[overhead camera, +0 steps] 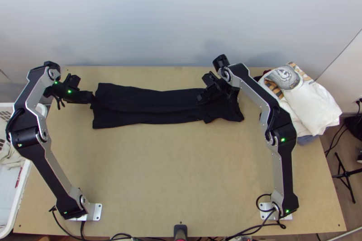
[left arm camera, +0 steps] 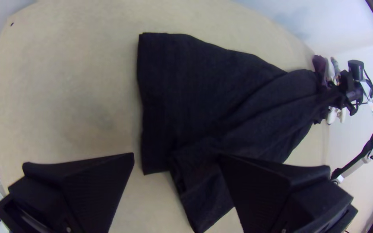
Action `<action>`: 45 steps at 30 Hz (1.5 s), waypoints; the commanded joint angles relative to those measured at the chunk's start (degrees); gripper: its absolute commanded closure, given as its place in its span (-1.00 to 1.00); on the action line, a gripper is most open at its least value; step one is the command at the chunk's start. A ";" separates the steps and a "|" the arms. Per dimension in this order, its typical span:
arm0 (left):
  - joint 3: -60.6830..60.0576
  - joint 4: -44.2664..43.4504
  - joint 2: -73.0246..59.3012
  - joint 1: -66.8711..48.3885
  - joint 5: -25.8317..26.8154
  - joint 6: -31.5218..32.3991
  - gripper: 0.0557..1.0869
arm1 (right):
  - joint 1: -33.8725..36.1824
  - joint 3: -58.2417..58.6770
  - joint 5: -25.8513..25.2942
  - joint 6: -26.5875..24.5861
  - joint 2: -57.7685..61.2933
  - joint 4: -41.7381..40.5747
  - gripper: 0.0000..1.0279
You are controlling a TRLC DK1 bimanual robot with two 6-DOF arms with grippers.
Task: Fold the t-shirt
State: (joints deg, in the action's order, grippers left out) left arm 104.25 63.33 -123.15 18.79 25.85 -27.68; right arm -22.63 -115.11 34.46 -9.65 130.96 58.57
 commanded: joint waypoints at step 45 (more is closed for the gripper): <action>2.63 4.26 -7.63 -4.11 7.38 5.09 -0.43 | -0.13 2.96 0.70 -0.37 1.06 -1.09 0.94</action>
State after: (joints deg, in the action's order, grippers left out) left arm 106.67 67.83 -129.56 15.99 31.38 -24.03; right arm -22.61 -112.16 35.42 -9.91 131.85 57.54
